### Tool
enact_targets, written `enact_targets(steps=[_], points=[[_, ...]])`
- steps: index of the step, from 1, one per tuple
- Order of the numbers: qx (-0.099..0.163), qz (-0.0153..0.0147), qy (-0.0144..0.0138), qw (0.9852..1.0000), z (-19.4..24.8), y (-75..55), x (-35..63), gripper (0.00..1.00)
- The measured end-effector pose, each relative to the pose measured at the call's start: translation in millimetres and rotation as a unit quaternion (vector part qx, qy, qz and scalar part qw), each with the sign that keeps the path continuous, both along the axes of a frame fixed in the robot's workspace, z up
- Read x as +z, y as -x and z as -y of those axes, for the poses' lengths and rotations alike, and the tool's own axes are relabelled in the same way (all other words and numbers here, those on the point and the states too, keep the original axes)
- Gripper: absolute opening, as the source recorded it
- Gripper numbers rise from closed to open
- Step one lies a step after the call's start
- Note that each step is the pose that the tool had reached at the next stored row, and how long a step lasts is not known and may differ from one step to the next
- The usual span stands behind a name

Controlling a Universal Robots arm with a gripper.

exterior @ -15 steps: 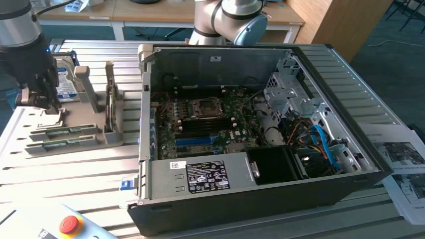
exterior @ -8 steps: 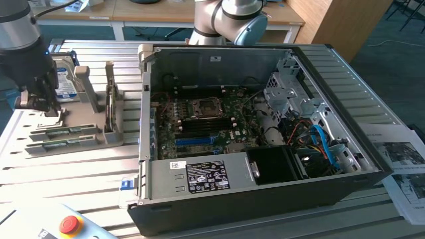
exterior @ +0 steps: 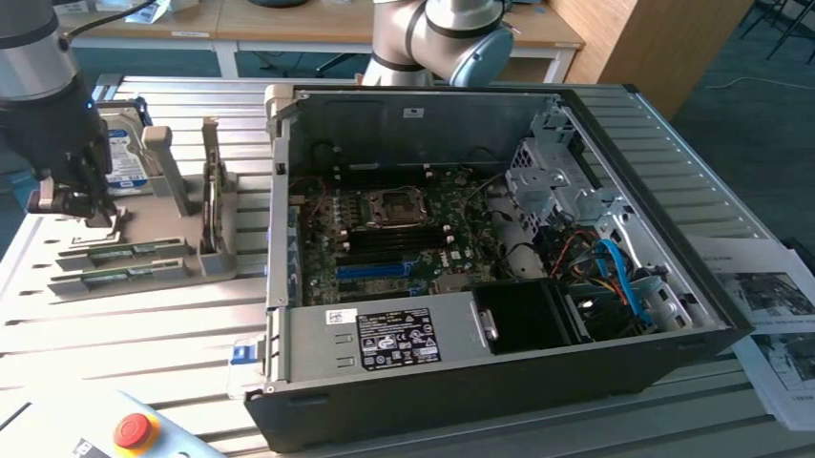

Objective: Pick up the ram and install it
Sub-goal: 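Pick up the ram and move it above insertion slot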

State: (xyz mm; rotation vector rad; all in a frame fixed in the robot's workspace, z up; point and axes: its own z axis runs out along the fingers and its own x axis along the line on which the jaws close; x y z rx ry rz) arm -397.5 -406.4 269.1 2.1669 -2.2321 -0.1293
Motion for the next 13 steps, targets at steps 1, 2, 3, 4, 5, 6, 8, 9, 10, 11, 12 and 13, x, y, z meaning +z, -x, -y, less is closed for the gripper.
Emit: enact_targets(steps=[1,2,3,4,5,6,8,9,10,11,12,13], points=[[0.000,0.0000,0.0000,1.0000,0.2,0.0,-0.6,0.24],[0.000,0.0000,0.0000,1.0000,0.4,0.0,-1.5,0.24],[0.000,0.0000,0.0000,1.0000,0.4,0.0,-2.3,0.24],[0.000,-0.0001,0.0000,1.0000,0.5,0.0,-3.2,0.24],[0.000,0.0000,0.0000,1.0000,0.6,0.0,-4.1,0.24],[0.000,0.0000,0.0000,1.0000,0.7,0.0,-4.9,0.24],[0.000,0.0000,0.0000,1.0000,0.8,0.0,-6.3,0.24],[0.000,0.0000,0.0000,1.0000,0.8,0.0,-7.0,0.24],[0.000,0.0000,0.0000,1.0000,0.9,0.0,-7.5,0.24],[0.000,0.0000,0.0000,1.0000,0.9,0.0,-8.1,0.24],[0.000,0.0000,0.0000,1.0000,0.9,0.0,-8.8,0.24],[0.000,0.0000,0.0000,1.0000,0.9,0.0,-9.6,0.24]])
